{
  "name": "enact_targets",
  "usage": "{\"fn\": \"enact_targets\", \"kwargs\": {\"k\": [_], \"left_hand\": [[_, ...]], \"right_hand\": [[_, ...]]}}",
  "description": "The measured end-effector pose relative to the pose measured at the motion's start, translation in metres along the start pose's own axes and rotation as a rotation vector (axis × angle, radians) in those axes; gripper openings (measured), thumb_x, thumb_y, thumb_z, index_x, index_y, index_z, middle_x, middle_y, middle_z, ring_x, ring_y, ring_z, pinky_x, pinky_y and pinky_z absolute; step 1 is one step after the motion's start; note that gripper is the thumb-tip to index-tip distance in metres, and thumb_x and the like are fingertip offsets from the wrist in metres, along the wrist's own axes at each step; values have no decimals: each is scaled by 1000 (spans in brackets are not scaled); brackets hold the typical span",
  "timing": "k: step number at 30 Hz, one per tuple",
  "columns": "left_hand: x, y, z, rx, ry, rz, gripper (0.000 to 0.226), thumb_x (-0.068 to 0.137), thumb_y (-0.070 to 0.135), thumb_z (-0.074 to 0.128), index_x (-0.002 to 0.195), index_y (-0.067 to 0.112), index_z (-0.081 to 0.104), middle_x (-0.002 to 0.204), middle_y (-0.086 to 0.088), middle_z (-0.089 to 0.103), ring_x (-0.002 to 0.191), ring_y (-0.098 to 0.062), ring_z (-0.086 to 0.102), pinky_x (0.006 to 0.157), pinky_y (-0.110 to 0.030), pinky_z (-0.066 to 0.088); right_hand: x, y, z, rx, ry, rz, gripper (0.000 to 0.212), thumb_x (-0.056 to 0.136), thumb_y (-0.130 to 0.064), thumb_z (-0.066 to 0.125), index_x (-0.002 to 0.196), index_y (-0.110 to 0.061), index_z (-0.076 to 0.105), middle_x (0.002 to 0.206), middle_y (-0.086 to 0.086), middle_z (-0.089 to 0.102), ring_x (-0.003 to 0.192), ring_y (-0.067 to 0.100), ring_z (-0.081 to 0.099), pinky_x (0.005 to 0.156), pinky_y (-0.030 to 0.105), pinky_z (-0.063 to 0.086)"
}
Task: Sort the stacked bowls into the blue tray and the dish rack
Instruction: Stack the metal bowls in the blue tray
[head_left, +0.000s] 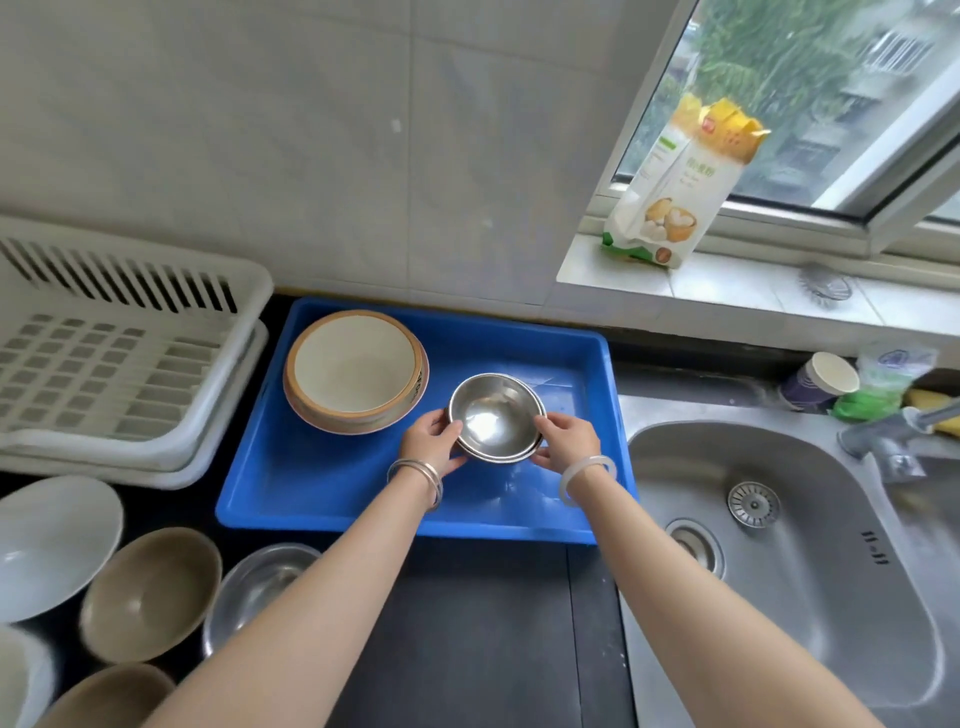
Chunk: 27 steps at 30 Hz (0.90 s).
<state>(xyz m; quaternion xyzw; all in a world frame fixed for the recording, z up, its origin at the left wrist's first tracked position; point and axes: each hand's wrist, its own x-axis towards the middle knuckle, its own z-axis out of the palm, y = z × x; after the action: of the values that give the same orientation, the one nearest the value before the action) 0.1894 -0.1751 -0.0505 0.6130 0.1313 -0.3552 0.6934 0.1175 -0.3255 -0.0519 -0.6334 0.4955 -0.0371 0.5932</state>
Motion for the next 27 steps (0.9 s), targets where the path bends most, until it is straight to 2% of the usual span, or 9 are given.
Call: {"fn": "enact_targets", "kwargs": {"k": [2, 4, 6, 8, 12, 16, 20, 23, 27], "left_hand": [[13, -3, 2, -27, 31, 13, 35, 92, 2, 48, 127, 3, 49, 133, -13, 54, 104, -24, 53, 81, -38, 49], [23, -6, 3, -54, 69, 35, 33, 91, 1, 49, 124, 3, 52, 131, -14, 56, 104, -24, 55, 82, -36, 49], [32, -8, 5, -73, 91, 54, 33, 90, 1, 50, 123, 1, 53, 129, -15, 57, 106, -24, 56, 86, -35, 49], [39, -11, 7, -99, 98, 64, 33, 91, 2, 50, 124, -1, 53, 128, -17, 57, 107, -23, 56, 90, -34, 47], [45, -15, 12, -233, 82, 11, 25, 94, 9, 48, 117, 2, 54, 117, -14, 59, 110, -27, 55, 89, -34, 45], [50, -19, 20, -332, 65, 7, 18, 95, 9, 47, 111, 7, 54, 104, -6, 60, 106, -21, 54, 96, -32, 43], [58, -16, 21, -329, 92, 55, 31, 95, 9, 46, 126, 3, 51, 116, -6, 56, 111, -19, 53, 98, -27, 40], [63, -14, 21, -342, 113, 60, 31, 96, 9, 45, 126, 3, 51, 118, -9, 56, 113, -20, 52, 95, -27, 40], [64, -14, 21, -340, 132, 57, 32, 95, 10, 45, 126, 3, 51, 123, -13, 56, 116, -23, 53, 94, -27, 41]], "right_hand": [[12, -2, 5, 1, -13, 6, 23, 91, -16, 54, 106, -3, 65, 81, 8, 58, 55, 19, 58, 41, 16, 51], [23, -4, 10, 9, -30, 12, 24, 91, -15, 53, 108, -3, 64, 80, 8, 58, 54, 19, 58, 41, 16, 50], [33, -4, 15, 23, -41, 25, 27, 92, -16, 53, 113, -3, 63, 85, 10, 59, 59, 23, 59, 52, 21, 56], [41, -4, 20, 72, -51, 39, 29, 92, -15, 53, 117, -3, 60, 92, 12, 61, 67, 27, 62, 70, 31, 57], [53, -7, 27, 186, -81, 77, 34, 92, -15, 54, 124, -3, 55, 107, 17, 63, 88, 37, 66, 83, 42, 55], [62, -13, 36, 233, -77, 76, 34, 91, -15, 56, 123, -3, 55, 113, 20, 62, 93, 39, 66, 77, 38, 55], [68, -20, 44, 264, -93, 82, 32, 92, -14, 55, 122, -2, 54, 106, 20, 61, 91, 38, 65, 78, 38, 54], [70, -22, 48, 232, -83, 70, 29, 91, -15, 55, 118, -4, 56, 111, 20, 62, 98, 40, 65, 77, 37, 55], [71, -21, 48, 227, -98, 62, 30, 91, -16, 56, 119, -5, 55, 107, 14, 60, 93, 37, 67, 75, 35, 56]]}}
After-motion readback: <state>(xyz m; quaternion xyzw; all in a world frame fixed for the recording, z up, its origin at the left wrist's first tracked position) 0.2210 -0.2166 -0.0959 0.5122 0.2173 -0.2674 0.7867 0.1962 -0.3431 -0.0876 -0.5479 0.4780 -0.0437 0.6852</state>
